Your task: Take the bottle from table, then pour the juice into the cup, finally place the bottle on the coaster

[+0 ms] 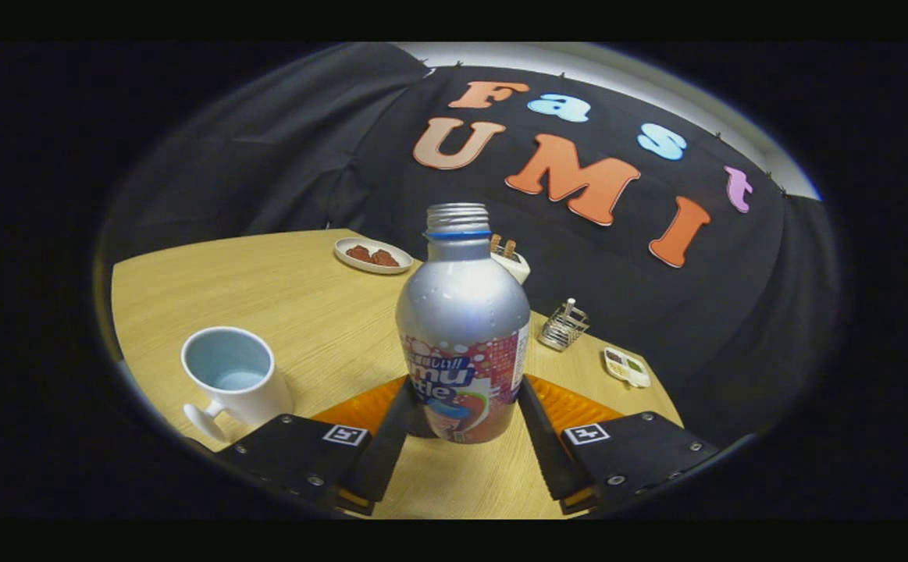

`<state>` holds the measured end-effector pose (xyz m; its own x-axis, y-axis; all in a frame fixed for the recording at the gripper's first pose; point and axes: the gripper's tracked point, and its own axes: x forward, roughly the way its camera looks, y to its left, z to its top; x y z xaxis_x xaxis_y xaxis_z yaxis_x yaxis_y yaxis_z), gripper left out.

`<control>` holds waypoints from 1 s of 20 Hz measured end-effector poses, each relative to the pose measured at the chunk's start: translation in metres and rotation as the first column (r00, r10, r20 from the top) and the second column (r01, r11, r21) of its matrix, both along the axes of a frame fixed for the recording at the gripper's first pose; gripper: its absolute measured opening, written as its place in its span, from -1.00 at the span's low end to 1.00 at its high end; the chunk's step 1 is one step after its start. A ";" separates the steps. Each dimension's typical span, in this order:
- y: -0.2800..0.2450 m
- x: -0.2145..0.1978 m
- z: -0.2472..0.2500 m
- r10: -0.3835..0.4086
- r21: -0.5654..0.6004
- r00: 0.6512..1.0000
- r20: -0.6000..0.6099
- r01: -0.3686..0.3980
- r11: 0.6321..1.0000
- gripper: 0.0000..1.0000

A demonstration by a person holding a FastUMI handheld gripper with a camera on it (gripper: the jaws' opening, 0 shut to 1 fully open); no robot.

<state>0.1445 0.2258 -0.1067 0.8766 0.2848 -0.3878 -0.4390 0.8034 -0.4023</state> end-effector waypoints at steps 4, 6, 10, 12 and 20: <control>0.006 0.013 -0.010 -0.010 0.114 0.998 -0.057 0.017 0.993 0.51; 0.011 0.017 -0.018 -0.005 0.156 0.996 -0.085 0.019 0.988 0.51; 0.017 0.025 -0.035 -0.002 0.217 0.990 -0.142 0.033 0.976 0.51; 0.018 0.030 -0.044 -0.005 0.232 0.987 -0.160 0.043 0.972 0.51; 0.013 0.036 -0.065 -0.016 0.271 0.981 -0.193 0.069 0.960 0.51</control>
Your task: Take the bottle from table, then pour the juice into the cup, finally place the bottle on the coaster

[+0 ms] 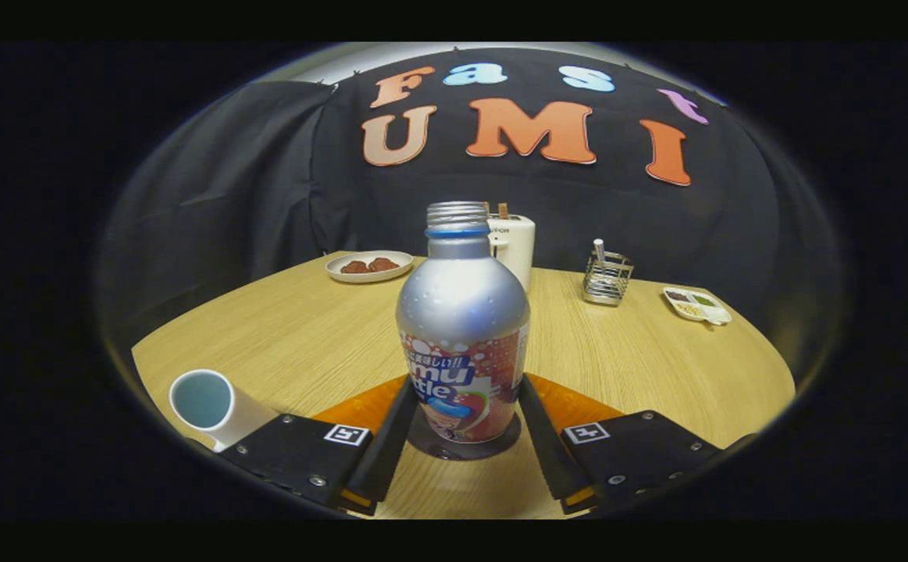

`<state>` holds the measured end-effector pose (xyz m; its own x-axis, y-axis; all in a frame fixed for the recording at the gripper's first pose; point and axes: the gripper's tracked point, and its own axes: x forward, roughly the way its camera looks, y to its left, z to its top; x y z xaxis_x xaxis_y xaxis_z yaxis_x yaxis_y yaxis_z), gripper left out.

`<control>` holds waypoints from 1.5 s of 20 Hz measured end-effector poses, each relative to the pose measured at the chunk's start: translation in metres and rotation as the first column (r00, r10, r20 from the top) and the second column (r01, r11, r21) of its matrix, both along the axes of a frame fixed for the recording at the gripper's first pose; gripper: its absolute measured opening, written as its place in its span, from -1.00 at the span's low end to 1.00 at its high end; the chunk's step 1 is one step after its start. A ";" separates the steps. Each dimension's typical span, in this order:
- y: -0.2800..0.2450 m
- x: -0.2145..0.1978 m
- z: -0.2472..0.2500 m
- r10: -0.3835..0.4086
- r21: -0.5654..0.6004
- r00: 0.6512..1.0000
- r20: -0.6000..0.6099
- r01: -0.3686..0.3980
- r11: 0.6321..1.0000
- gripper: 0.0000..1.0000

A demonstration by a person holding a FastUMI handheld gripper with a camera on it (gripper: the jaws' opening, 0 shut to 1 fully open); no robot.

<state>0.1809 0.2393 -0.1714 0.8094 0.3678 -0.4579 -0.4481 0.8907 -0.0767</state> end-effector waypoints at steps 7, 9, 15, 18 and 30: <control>-0.006 -0.004 -0.005 -0.019 0.026 1.000 -0.010 0.019 0.999 0.55; -0.011 -0.006 -0.005 -0.027 0.016 1.000 -0.011 0.028 0.999 0.58; -0.012 -0.016 0.004 -0.018 0.022 1.000 0.016 0.018 1.000 0.84; -0.014 -0.023 0.015 -0.024 0.042 0.999 0.027 0.023 0.999 0.94; -0.086 -0.066 0.105 -0.118 0.079 0.979 0.166 0.106 0.991 0.94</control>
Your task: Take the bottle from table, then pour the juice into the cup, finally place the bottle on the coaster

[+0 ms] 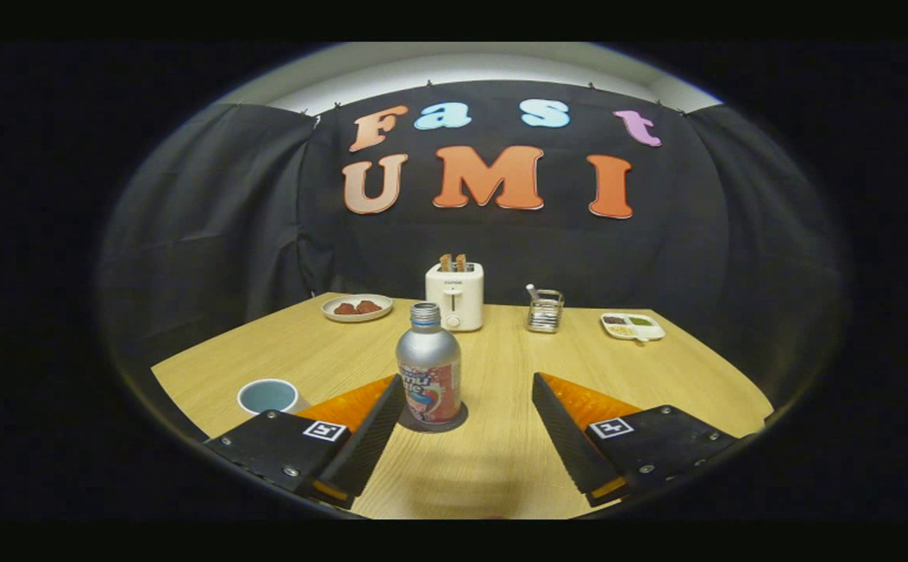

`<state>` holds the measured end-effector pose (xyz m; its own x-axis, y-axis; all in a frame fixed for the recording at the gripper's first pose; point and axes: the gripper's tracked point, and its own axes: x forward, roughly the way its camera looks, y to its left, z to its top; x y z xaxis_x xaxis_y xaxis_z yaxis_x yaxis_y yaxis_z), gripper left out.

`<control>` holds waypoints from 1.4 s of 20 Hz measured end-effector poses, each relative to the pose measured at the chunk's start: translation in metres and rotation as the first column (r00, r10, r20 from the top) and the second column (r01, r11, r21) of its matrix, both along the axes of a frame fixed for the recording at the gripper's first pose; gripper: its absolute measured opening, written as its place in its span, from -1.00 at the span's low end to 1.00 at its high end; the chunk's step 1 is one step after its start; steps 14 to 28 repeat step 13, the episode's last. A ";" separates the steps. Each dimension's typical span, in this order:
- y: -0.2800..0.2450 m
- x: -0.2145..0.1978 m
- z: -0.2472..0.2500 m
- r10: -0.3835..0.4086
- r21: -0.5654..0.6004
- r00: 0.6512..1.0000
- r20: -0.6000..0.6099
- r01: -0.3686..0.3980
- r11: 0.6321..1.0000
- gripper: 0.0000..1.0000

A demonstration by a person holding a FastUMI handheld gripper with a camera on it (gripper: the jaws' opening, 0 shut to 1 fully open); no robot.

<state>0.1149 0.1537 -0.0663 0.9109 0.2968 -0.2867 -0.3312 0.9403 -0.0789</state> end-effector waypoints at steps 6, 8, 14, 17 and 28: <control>-0.042 -0.030 0.022 -0.067 0.071 0.998 0.022 0.065 0.995 0.93; -0.057 -0.036 0.029 -0.097 0.088 0.995 0.029 0.094 0.992 0.94; -0.084 -0.053 0.039 -0.156 0.076 0.986 0.064 0.151 0.986 0.94; -0.084 -0.053 0.039 -0.156 0.076 0.986 0.064 0.151 0.986 0.94; -0.084 -0.053 0.039 -0.156 0.076 0.986 0.064 0.151 0.986 0.94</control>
